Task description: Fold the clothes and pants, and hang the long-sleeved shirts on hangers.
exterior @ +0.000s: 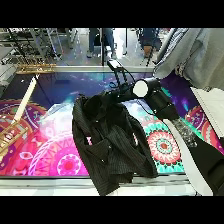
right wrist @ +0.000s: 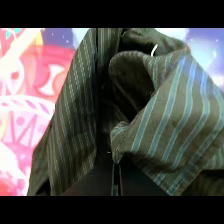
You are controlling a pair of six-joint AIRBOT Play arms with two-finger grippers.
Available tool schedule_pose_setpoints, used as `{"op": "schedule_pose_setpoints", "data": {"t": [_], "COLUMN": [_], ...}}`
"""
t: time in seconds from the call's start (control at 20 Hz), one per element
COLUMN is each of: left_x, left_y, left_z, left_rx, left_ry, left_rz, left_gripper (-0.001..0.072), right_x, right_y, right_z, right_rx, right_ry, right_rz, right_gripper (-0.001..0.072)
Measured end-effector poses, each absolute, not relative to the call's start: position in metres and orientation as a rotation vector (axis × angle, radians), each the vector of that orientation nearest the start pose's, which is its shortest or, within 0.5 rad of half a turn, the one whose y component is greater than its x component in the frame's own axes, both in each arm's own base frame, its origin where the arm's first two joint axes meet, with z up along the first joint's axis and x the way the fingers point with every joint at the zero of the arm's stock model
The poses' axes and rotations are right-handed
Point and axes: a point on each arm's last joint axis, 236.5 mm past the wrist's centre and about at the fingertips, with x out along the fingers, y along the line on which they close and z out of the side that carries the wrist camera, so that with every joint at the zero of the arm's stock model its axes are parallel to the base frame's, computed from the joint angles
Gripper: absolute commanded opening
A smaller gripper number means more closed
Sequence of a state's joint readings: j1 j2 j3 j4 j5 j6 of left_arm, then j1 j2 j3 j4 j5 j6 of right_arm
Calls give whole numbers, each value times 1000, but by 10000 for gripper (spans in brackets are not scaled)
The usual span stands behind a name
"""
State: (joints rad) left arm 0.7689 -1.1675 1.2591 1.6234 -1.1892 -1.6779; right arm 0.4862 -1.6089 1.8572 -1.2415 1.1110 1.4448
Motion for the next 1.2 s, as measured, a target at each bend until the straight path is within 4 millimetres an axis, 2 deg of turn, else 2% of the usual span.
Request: {"op": "schedule_pose_setpoints", "data": {"t": [0.1,0.2,0.3,0.45,0.5,0.6,0.7,0.75,1.05,1.15,1.2], "left_x": [237,219,214,226,232,242,252,257,268,271,275], "left_y": [320,346,365,380,386,396,405,409,418,419,420], "left_z": [64,43,23,2,-3,-10,-15,-17,-18,-4,11], "left_rx": [-635,-752,-809,-855,-861,-867,-868,-867,-864,-857,-849], "left_ry": [912,821,776,735,727,716,708,706,684,650,613], "left_rz": [912,973,994,975,970,961,953,947,940,937,930], "left_gripper": [620,600,600,600,545,353,68,27,27,27,26], "right_x": [447,446,447,447,446,444,442,441,439,438,437], "right_y": [316,316,316,316,316,315,314,314,313,313,312], "right_z": [143,141,139,139,138,137,135,135,133,132,131], "right_rx": [-77,-88,-95,-98,-98,-101,-102,-99,-87,-88,-90], "right_ry": [878,884,884,886,888,897,909,917,933,943,948], "right_rz": [729,733,733,732,733,734,736,734,726,727,727], "right_gripper": [34,35,35,35,35,35,35,35,35,35,35]}}
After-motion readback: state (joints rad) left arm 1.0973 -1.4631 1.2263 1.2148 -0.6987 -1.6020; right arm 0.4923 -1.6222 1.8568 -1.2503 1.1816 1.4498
